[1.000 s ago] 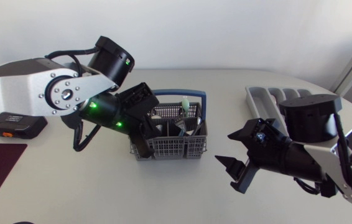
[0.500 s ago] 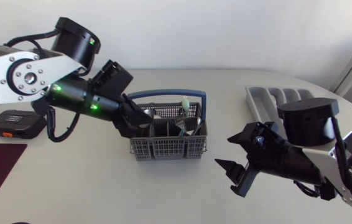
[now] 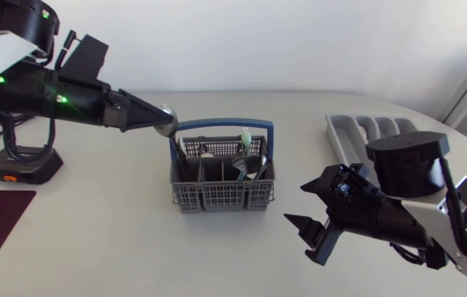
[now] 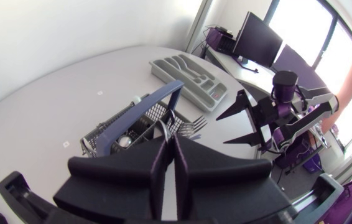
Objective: Unload the cutlery basket into the drawer organizer.
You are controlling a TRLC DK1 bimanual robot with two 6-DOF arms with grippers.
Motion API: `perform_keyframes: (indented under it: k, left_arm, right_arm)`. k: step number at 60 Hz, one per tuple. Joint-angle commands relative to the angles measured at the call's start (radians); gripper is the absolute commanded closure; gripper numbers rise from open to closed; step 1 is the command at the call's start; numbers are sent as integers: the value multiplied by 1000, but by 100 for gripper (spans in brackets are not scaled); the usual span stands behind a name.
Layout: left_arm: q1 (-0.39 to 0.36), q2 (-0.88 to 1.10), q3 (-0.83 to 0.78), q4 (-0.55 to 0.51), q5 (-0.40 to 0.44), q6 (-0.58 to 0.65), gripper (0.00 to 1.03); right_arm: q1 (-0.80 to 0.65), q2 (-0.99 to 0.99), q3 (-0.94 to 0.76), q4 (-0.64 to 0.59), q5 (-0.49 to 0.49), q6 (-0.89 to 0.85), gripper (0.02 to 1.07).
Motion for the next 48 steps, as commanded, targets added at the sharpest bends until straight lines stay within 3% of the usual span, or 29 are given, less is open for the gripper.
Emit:
perform_keyframes:
  k: [1,9,24,43,48]
  left_arm:
    - [8,-68,45,-7,30,-50,100]
    - [-3,-149,57,-19,32,-64,100]
    - [-99,-228,39,-45,27,-4,100]
    - [-371,-229,-21,-71,-43,97,100]
    - [-414,-218,-40,-61,-49,116,100]
  right_arm:
    - [9,-22,11,-27,7,24,24]
    - [9,-76,32,-56,8,24,24]
    - [29,-177,77,-136,2,25,24]
    - [34,-271,80,-217,-38,17,21]
    - [37,-289,75,-231,-53,16,21]
